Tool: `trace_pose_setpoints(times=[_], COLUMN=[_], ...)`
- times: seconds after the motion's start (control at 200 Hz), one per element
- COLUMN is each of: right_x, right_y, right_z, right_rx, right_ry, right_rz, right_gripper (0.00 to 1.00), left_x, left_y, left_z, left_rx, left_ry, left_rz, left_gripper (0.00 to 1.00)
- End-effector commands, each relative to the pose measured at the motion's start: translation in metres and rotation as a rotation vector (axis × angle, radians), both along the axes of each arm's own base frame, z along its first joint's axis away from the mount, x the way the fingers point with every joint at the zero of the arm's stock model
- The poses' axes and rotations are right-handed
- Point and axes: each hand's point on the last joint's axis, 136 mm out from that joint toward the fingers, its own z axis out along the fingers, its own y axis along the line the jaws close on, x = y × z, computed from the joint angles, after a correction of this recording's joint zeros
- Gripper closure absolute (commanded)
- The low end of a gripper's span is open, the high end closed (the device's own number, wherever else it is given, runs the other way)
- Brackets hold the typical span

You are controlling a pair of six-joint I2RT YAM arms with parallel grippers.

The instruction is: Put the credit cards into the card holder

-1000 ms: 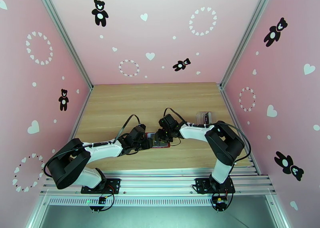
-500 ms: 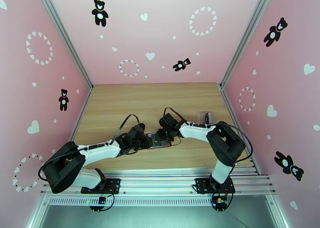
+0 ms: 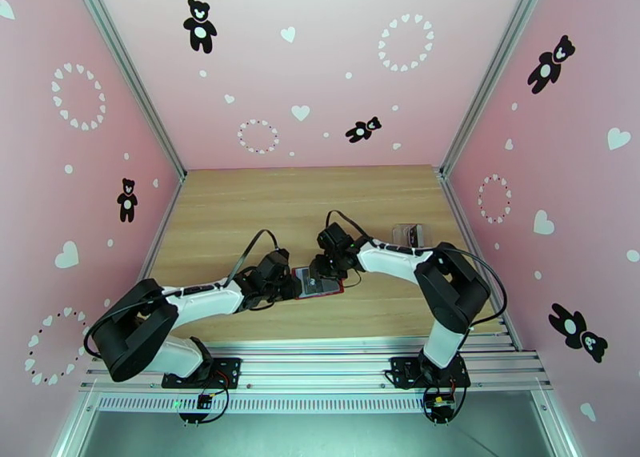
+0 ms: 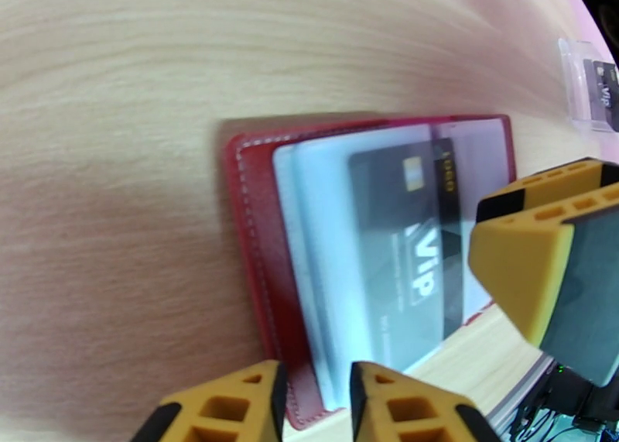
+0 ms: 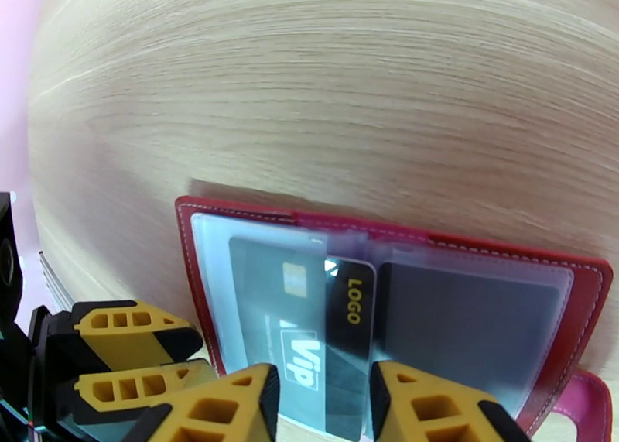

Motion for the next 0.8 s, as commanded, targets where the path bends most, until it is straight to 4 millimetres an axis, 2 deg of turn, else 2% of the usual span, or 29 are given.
trace_pose_setpoints(times=[0.0,0.235,0.626,0.796], right_x=[-0.003,-0.006,-0.013,-0.010], right_y=[0.003,0.006,0.026,0.015], right_z=[-0.007,-0.009,-0.003,0.002], right_rx=[-0.016,-0.014,0.022,-0.027], right_ry=[0.015,0.021,0.026,-0.016], right_rz=[0.019,0.027,0.057,0.049], right_gripper=[0.63,0.63,0.67,0.67], left_x=[0.008,0.008,0.008,0.007], left_y=[0.000,-0.002,-0.003,-0.002], left_z=[-0.001,-0.008,-0.009,-0.007], left_rx=[0.005,0.001,0.000,-0.003], left_ry=[-0.017,-0.002,0.000,-0.005], left_rz=[0.013,0.012,0.012,0.012], left_gripper=[0.74,0.78,0.81,0.81])
